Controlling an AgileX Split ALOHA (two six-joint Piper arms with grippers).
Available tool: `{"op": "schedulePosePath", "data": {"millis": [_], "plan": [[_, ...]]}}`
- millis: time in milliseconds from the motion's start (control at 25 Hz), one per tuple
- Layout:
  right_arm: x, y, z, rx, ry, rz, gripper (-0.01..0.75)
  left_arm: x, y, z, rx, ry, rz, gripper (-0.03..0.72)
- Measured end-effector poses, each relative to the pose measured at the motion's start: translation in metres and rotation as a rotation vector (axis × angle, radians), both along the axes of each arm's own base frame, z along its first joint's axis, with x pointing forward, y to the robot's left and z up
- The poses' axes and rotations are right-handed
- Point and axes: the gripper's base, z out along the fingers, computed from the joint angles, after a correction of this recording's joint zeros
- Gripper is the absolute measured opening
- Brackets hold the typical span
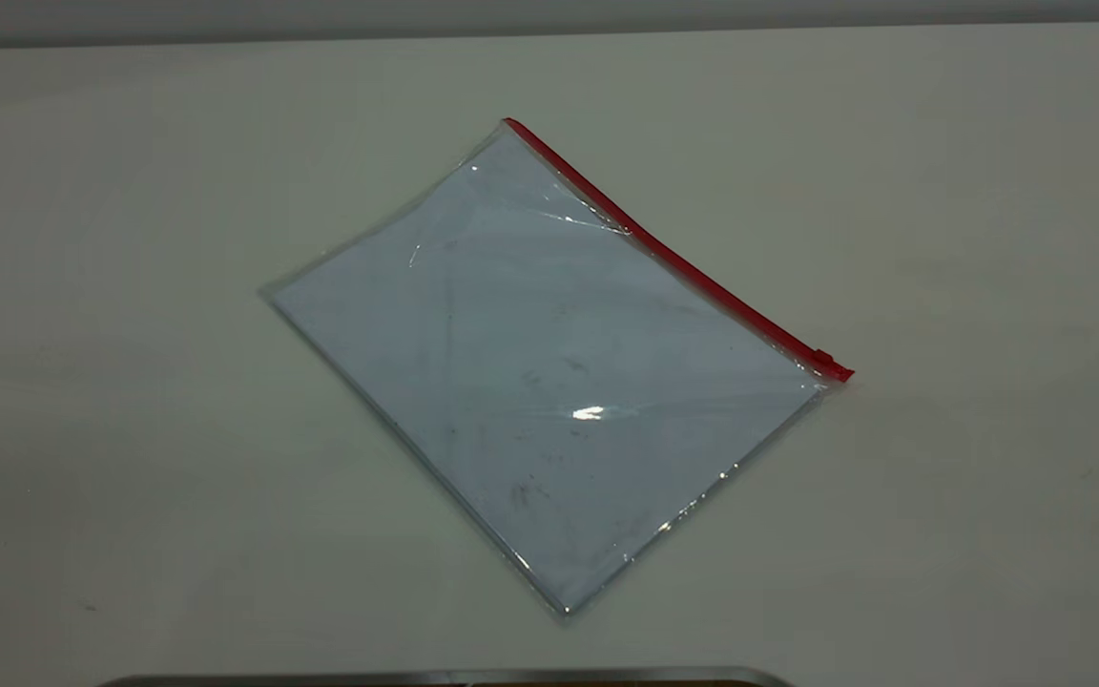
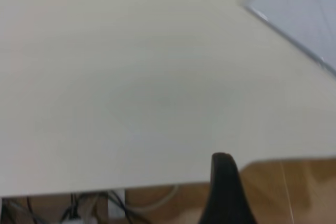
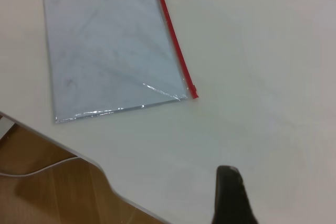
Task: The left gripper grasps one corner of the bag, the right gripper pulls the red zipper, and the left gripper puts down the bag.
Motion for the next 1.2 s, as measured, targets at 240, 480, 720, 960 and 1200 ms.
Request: {"op": "schedulePosePath", "data": {"millis": [240,480,720,960,1200], "plan": [[0.0000,0.0001,0.0000,0.001,0.000,0.000,0.511,-0.0086,0.0000,-0.0009,0.005,-0.061,0.003,0.590],[0.0000,0.0001,0.0000,0.001,0.000,0.000,0.511,-0.0087,0.0000,-0.0010,0.005,-0.059,0.003,0.590],[0.0000,0.0001,0.0000,0.001,0.000,0.000,0.511,-0.0087,0.0000,-0.0010,0.005,-0.059,0.003,0.590],[-0.0019,-0.0004,-0.0001,0.004,-0.014,-0.009,0.511,-0.0087,0.0000,-0.0010,0.005,-0.059,0.003,0.590],[-0.0010,0.0014,-0.0001,0.005,-0.019,-0.176,0.511,-0.0087,0.0000,-0.0010,0.005,-0.059,0.003,0.590]]}}
